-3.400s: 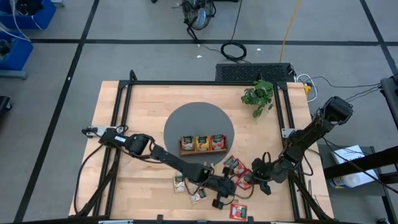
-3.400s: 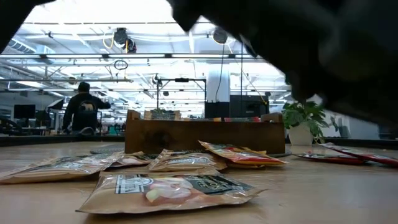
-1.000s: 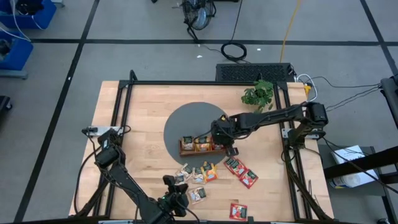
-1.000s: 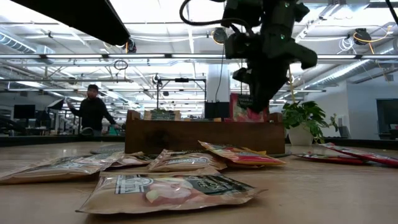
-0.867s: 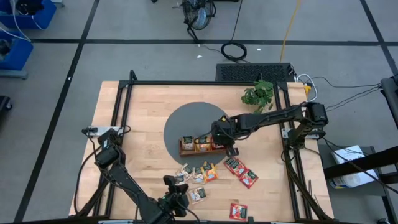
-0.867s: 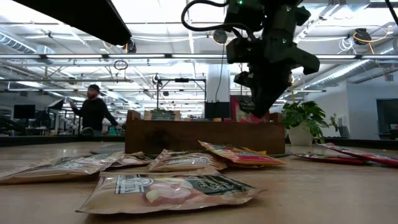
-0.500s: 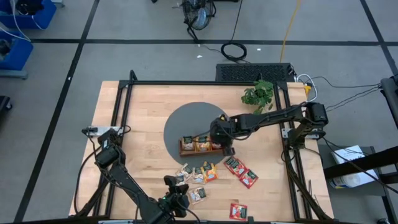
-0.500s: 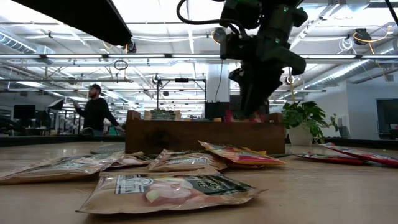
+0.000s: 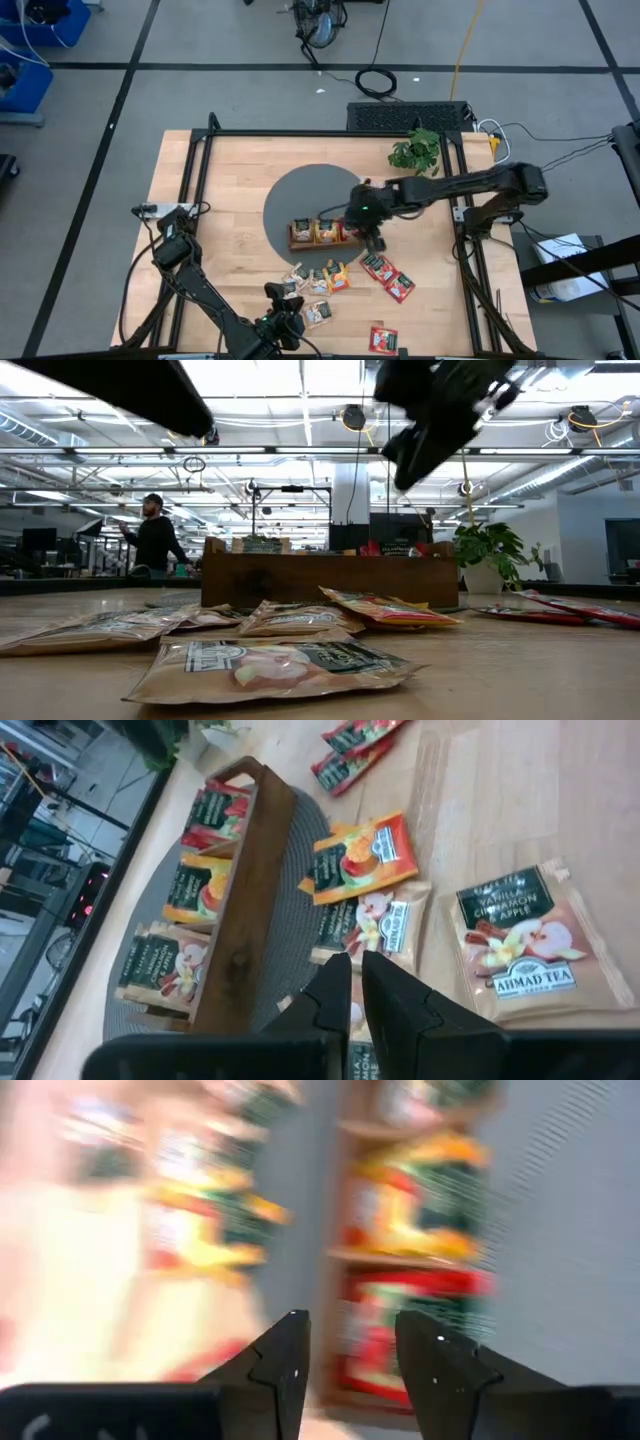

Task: Pick & Place Tea
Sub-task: Put the top yellow tea bag into the middle section of the wooden organizer

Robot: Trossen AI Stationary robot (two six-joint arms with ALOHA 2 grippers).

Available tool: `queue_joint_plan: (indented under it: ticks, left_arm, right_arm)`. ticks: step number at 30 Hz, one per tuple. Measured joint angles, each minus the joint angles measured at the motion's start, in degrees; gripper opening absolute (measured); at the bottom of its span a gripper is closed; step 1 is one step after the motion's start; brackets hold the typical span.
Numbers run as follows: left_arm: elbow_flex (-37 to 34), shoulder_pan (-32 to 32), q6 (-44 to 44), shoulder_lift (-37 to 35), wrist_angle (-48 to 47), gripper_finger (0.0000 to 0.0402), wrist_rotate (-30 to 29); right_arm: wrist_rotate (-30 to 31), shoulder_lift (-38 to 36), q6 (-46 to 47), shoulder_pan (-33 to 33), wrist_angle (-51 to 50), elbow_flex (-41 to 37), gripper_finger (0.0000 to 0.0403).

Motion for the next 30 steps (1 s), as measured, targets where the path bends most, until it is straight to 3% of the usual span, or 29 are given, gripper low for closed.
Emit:
queue_joint_plan:
  ticks: [3,6,10,14,18,24,30]
  left_arm:
    - [-1.5,-0.04,1.7,0.04,2.32,0.0037,0.1]
    - [-3.89,-0.02,6.6,0.04,8.22,0.0037,1.57]
    - [-7.03,0.44,16.83,0.0,19.37,0.0037,4.91]
    - [-7.91,2.98,24.68,-0.17,28.14,0.0037,8.23]
    - [-9.04,6.47,30.55,-0.27,34.35,0.0037,13.13]
    - [-9.12,11.31,38.76,-0.68,40.15,0.0037,18.17]
    - [-12.75,15.15,35.04,-7.33,36.57,0.0037,20.58]
  right_arm:
    - [-5.59,-6.3,0.05,3.73,10.69,-7.87,0.0132]
    - [-9.42,-11.79,0.42,9.03,29.4,-19.79,0.0125]
    - [-3.22,-14.53,3.93,15.52,56.87,-34.61,0.0108]
    - [1.82,-12.73,3.61,19.91,71.62,-42.38,0.006]
    - [6.57,-10.62,1.28,22.52,73.69,-44.38,0.0008]
    - [7.2,-6.2,-0.01,22.91,74.36,-44.44,0.0007]
    - [7.11,-2.53,-2.94,22.91,74.74,-44.15,0.0003]
